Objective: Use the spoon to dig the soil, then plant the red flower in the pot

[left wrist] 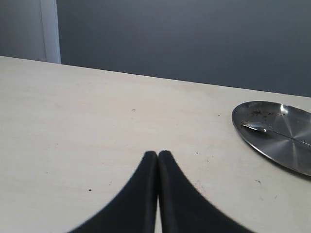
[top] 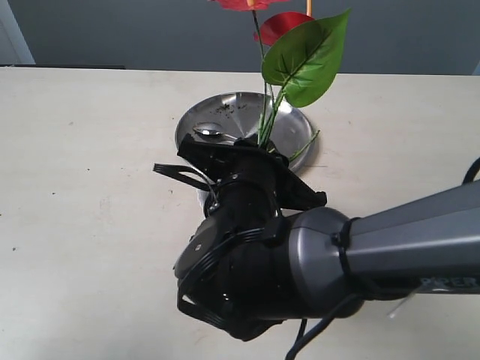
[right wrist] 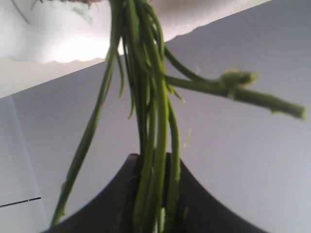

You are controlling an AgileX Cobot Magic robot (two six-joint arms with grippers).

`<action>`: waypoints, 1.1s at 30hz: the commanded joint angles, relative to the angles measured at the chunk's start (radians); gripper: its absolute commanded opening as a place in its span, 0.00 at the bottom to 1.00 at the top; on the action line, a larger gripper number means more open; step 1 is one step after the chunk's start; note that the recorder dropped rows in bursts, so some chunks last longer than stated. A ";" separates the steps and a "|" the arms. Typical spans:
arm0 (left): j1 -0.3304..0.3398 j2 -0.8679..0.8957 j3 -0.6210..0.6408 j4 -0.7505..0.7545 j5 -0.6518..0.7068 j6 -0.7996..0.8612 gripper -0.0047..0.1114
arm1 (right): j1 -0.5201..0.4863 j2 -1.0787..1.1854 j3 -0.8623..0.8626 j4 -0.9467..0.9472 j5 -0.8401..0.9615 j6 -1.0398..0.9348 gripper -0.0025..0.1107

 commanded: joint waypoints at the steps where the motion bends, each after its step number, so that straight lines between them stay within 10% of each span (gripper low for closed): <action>1: 0.002 -0.005 0.002 0.002 -0.015 -0.001 0.04 | 0.008 -0.008 0.003 0.037 -0.049 0.000 0.17; 33: 0.002 -0.005 0.002 0.002 -0.015 -0.001 0.04 | 0.014 -0.010 0.003 0.074 -0.089 0.021 0.26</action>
